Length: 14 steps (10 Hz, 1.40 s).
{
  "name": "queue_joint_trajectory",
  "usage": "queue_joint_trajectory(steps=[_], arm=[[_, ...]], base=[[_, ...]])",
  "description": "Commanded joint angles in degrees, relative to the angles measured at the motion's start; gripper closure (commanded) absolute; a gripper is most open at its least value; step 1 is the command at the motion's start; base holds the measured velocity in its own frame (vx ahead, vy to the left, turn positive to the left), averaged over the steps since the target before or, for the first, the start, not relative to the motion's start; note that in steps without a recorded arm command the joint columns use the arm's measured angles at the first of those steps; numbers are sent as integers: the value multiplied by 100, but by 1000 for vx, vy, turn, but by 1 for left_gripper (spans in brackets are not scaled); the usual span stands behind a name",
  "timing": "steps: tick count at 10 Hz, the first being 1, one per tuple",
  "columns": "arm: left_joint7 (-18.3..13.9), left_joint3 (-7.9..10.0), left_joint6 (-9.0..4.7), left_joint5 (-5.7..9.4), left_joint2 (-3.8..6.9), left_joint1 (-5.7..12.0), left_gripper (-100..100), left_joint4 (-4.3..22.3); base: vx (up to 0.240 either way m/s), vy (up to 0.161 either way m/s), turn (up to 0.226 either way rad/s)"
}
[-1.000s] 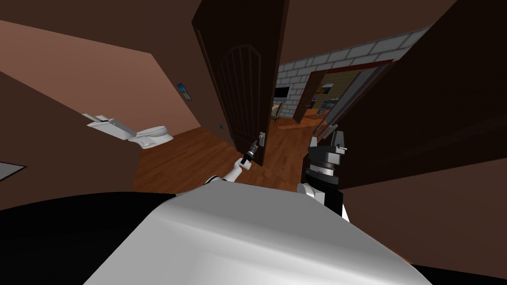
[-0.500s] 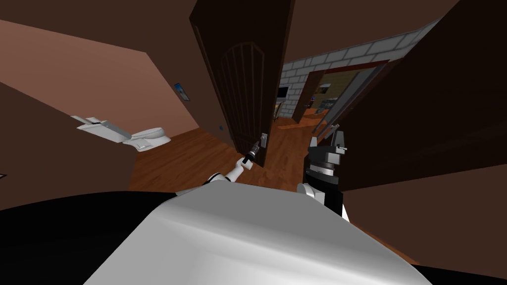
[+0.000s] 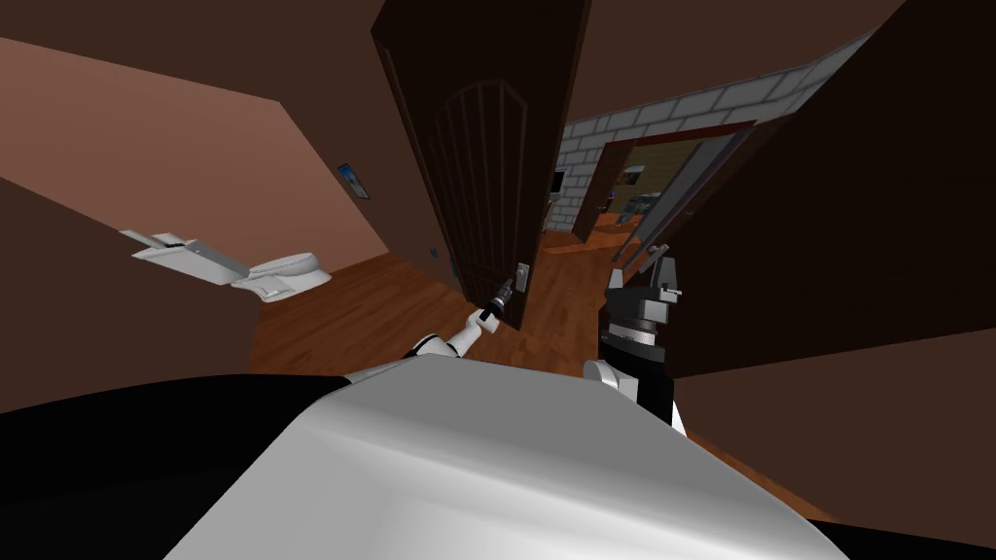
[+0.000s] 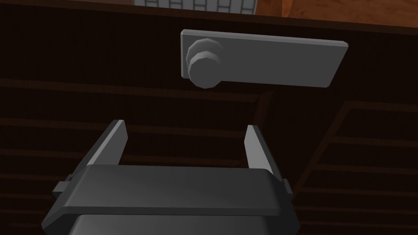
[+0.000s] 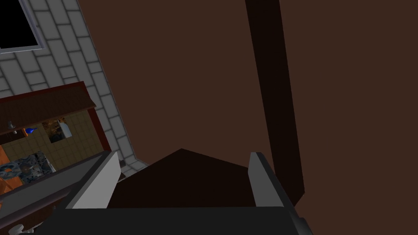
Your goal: Push the door open
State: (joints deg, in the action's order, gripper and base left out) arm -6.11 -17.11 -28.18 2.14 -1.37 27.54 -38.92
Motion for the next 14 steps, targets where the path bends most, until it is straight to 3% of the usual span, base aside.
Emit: queue_joint_trajectory(steps=[1,3,4,5,8,10,13,14], arm=[[1,-17,15,9,-57,110,-100,168],[-5,-46,25,19,-131,237,-100,378],[-4,-40,42,13,-94,169,-100,248],[0,-29,51,18,99,172,-100,257],[12,3,39,29,260,171,-100,275],[20,26,30,36,204,170,-100,287],[30,53,20,46,-76,169,-100,301],[13,55,-30,51,-20,230,-100,410]], base=[[49,95,-41],[29,74,-26],[11,44,-13],[87,-39,-29],[189,-91,-20],[218,-93,-26],[170,-75,-20],[57,-22,-2]])
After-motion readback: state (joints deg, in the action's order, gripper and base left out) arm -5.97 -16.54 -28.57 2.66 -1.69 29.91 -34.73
